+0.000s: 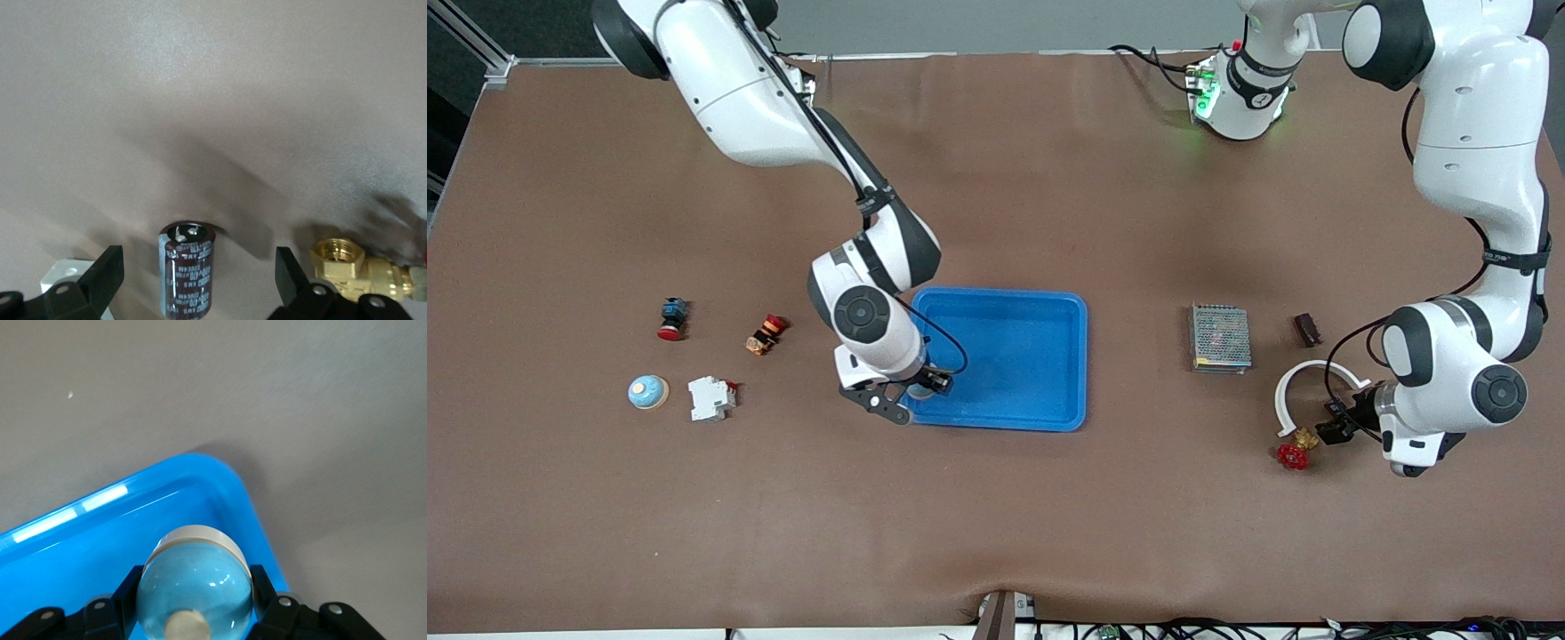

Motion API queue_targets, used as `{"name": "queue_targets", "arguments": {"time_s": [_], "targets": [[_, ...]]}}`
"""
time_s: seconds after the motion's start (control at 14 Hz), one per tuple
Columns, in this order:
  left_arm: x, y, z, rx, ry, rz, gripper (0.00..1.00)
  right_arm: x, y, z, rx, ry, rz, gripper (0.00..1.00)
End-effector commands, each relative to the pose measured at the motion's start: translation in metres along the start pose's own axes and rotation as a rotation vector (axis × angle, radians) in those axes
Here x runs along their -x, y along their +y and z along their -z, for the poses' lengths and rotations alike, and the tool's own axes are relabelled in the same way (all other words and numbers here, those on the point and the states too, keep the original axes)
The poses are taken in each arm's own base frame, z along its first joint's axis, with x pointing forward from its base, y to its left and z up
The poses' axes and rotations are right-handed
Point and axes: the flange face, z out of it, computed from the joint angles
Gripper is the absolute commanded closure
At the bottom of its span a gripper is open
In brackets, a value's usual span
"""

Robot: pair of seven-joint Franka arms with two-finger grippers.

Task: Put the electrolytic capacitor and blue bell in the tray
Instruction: 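Carry the bell into the tray with the right gripper while the left carries the capacitor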

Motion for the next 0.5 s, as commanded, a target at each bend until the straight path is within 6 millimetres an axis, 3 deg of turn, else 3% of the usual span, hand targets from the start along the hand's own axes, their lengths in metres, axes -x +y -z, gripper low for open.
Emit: {"name": "queue_targets", "arguments": {"time_s": [0.0, 0.14, 0.43], "targets": [[0.002, 0.002, 0.0, 0.012, 0.004, 0.027, 0.23, -0.001, -0.011, -0.01, 0.0, -0.012, -0.031, 1.0], [0.001, 0.001, -0.001, 0.011, 0.004, 0.027, 0.45, 0.005, -0.013, -0.023, 0.011, -0.017, -0.024, 1.0], [0.001, 0.005, 0.01, 0.017, 0.02, 0.036, 0.88, 0.005, -0.012, -0.029, 0.013, -0.018, -0.024, 1.0]]}}
